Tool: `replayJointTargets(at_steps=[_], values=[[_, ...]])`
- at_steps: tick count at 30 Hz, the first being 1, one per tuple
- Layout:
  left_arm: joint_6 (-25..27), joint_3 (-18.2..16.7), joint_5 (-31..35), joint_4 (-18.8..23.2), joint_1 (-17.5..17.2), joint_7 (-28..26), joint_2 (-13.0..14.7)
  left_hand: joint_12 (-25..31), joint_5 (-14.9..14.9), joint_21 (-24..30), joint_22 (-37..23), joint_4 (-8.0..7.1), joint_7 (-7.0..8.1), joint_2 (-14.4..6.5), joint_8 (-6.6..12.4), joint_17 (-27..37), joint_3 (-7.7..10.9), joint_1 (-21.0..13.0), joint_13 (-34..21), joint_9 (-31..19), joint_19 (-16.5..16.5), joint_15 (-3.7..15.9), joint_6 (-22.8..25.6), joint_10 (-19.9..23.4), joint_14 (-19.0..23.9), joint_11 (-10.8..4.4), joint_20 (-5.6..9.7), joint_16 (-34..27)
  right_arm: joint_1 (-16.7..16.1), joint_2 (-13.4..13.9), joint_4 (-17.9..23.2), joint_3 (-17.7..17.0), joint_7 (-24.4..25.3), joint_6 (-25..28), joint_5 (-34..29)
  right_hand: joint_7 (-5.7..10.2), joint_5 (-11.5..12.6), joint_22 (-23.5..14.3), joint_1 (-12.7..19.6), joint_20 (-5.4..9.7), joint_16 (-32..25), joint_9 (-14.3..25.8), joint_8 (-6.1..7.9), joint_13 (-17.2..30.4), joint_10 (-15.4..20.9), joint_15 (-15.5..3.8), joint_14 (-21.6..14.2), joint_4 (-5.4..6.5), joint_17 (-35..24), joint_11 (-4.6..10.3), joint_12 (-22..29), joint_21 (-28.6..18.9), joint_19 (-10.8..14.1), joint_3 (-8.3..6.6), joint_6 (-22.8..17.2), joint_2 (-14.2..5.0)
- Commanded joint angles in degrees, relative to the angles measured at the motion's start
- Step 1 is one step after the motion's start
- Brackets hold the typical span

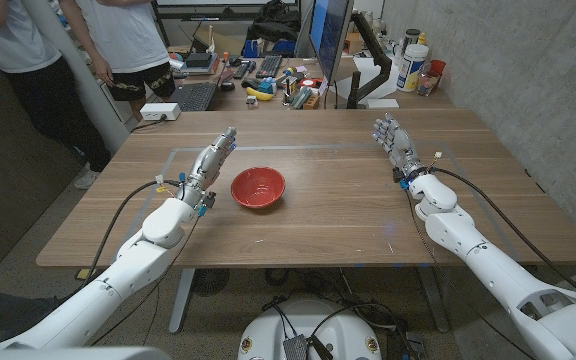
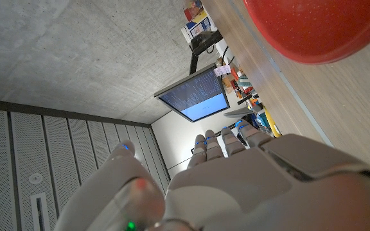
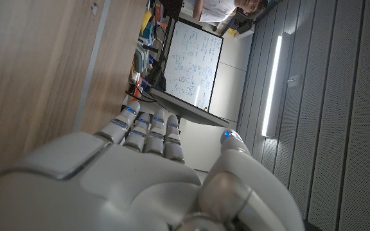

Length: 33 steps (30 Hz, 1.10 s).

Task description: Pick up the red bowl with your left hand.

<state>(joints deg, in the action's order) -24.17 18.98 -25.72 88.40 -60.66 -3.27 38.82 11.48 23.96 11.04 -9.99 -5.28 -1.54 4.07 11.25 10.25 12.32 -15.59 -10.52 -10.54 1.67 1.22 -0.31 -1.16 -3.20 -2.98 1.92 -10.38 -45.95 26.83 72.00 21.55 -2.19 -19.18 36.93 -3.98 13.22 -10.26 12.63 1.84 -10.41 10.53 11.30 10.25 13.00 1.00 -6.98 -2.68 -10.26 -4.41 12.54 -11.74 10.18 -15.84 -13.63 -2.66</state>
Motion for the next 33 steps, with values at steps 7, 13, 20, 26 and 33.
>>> replayJointTargets(at_steps=[7, 13, 20, 26, 33], values=[[-1.15, -0.98, 2.79, 4.03, -3.58, -1.16, 1.93, 0.18, 0.15, 0.18, -0.16, 0.58, -0.15, -0.01, 0.23, 0.10, 0.11, -1.08, -0.27, -0.09, 0.57, -0.24, 0.50, 0.27, 0.36, 0.10, 2.59, -0.41, -0.87, 1.18, 1.45, -0.26, -0.20, 0.24, -0.10, -0.08, 0.27, -0.27, 0.18, 0.10, -0.24, 0.21, 0.10, 0.27, 0.51, 0.36, -0.37, -0.43, -0.12, -0.03, -0.14, 0.04, 0.46, -0.04, -0.57, -0.23], [-2.28, -0.90, 3.86, 3.93, -3.86, -1.47, 1.52, 0.13, 0.21, 0.13, -0.16, 0.86, 0.22, -0.38, 0.16, 0.08, 0.33, -1.76, -0.27, -0.09, 0.72, 0.04, 0.34, 0.19, 0.03, -0.01, 2.41, -0.26, -1.01, 1.29, 1.45, -0.34, -0.27, -0.09, -0.19, 0.00, 0.26, -0.27, 0.16, 0.15, -0.23, 0.21, 0.07, 0.27, 0.51, 0.37, -0.36, -0.44, -0.13, -0.02, -0.16, 0.05, 0.45, -0.02, -0.56, -0.24], [-3.18, -1.28, 6.02, 4.43, -4.59, -2.70, 1.65, 0.10, 0.28, 0.08, -0.15, 1.38, 0.25, -1.09, 0.18, 0.05, 0.81, -2.98, -0.28, -0.09, 0.92, 0.17, 0.35, 0.13, -0.09, -0.29, 2.26, -0.20, -1.24, 1.40, 1.63, -0.50, -0.06, -0.46, -0.32, -0.06, 0.26, -0.27, 0.15, 0.12, -0.22, 0.21, 0.06, 0.27, 0.47, 0.35, -0.37, -0.46, -0.13, 0.04, -0.20, 0.07, 0.44, 0.00, -0.60, -0.25], [-3.62, -1.99, 7.08, 5.26, -5.84, -3.73, 1.98, 0.12, 0.30, 0.05, -0.15, 1.70, 0.26, -1.45, 0.22, 0.04, 1.09, -3.70, -0.28, -0.10, 1.06, 0.27, 0.41, 0.20, -0.09, -0.51, 2.14, -0.20, -1.14, 1.28, 1.41, -0.48, -0.44, -0.88, -0.28, -0.01, 0.25, -0.28, 0.13, 0.10, -0.22, 0.21, 0.05, 0.27, 0.49, 0.37, -0.37, -0.48, -0.13, -0.02, -0.22, 0.08, 0.44, 0.03, -0.64, -0.25], [-4.07, -2.50, 8.27, 6.14, -7.11, -4.47, 2.25, 0.18, 0.29, 0.20, -0.15, 2.16, 0.39, -1.88, 0.29, 0.02, 1.43, -4.69, -0.29, -0.10, 0.73, 0.21, 0.59, 0.40, 0.14, -0.54, 2.03, -0.28, -0.45, 0.88, 0.70, -0.24, -0.82, -1.08, -0.38, 0.02, 0.24, -0.28, 0.11, 0.09, -0.23, 0.21, 0.02, 0.27, 0.50, 0.29, -0.41, -0.50, -0.13, -0.08, -0.24, 0.08, 0.45, 0.06, -0.64, -0.26]])
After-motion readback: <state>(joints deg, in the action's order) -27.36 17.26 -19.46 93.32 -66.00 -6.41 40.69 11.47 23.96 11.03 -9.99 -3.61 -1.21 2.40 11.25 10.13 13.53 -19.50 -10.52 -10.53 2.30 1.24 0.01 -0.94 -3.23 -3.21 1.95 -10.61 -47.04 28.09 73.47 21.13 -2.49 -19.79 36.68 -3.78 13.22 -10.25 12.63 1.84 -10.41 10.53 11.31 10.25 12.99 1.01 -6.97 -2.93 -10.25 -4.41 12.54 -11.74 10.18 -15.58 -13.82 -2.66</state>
